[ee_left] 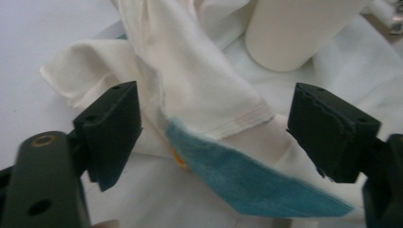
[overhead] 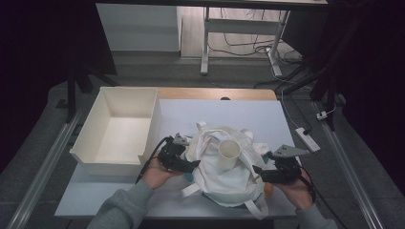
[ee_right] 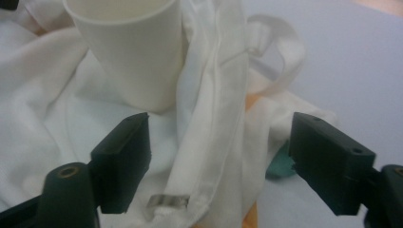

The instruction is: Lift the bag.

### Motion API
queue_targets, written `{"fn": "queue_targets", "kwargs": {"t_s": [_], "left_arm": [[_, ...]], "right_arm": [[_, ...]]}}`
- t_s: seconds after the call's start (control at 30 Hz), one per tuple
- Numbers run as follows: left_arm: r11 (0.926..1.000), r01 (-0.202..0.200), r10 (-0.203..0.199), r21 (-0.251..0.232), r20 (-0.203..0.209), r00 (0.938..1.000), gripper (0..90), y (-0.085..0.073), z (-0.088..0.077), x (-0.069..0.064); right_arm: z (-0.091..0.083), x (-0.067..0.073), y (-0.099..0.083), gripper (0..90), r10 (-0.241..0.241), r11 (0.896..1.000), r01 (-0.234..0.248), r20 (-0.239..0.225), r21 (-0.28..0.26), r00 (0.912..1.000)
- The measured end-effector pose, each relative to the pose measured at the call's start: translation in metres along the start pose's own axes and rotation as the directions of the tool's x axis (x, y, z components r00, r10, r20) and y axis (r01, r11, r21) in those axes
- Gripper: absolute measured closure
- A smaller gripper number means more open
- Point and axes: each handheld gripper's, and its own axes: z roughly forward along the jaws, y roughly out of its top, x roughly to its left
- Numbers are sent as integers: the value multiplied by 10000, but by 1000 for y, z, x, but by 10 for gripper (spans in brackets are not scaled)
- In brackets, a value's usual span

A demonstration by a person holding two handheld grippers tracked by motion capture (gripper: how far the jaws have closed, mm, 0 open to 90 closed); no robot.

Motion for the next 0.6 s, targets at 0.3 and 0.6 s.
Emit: {"fn": "queue_targets", "kwargs": {"t_s": [0.3, 0.6], "left_arm": [[9970, 747, -766, 200, 1284, 9888, 484, -7, 5, 12], [9999, 111, -111, 15, 754, 9971, 838, -11, -7, 4]], "right_arm": [[4, -1, -13, 423, 496, 9911, -483, -78, 1242, 9987], [1, 6, -13, 817, 183, 9902, -154, -199, 1385, 9996]]}}
